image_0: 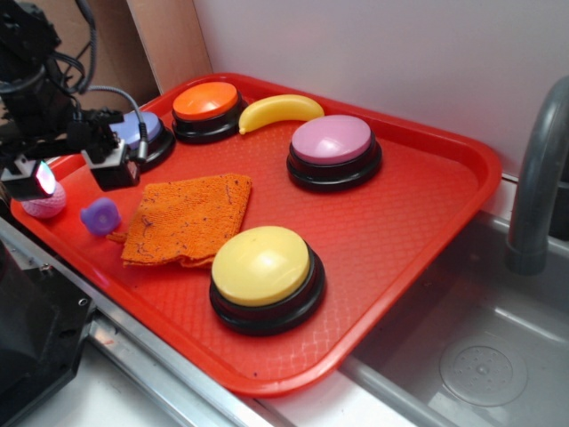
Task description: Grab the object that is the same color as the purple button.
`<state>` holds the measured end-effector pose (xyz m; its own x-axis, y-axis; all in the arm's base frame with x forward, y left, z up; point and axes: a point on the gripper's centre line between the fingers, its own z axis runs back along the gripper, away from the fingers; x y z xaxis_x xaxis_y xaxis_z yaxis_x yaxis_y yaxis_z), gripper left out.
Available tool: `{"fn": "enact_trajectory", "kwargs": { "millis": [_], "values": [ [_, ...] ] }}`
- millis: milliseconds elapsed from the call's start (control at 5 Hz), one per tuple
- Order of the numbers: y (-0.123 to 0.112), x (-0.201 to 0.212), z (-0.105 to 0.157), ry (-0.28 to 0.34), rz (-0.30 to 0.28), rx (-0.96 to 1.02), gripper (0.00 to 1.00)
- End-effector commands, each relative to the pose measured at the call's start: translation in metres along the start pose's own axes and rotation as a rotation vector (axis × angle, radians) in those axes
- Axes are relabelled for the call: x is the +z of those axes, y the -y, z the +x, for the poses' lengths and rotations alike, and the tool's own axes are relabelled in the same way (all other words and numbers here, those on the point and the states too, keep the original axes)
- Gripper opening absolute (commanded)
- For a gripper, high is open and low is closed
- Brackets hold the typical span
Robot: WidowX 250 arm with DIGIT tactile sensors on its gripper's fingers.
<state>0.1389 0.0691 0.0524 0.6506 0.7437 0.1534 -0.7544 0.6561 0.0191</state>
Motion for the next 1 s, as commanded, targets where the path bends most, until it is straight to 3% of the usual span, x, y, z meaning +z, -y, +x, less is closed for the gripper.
{"fn": "enact_trajectory", "kwargs": {
  "millis": [0,200,400,800],
  "values": [
    [-0.002,-0.021,0.013,0.029,0.031,0.007,1.0],
    [0.004,-0.024,0.006,0.008,0.014,-0.03,0.99],
    [0.005,-0.028,0.0,-0.005,0.027,-0.027,0.0],
    [0.003,-0.037,0.003,0.0,0.057,-0.02,0.0]
  ]
}}
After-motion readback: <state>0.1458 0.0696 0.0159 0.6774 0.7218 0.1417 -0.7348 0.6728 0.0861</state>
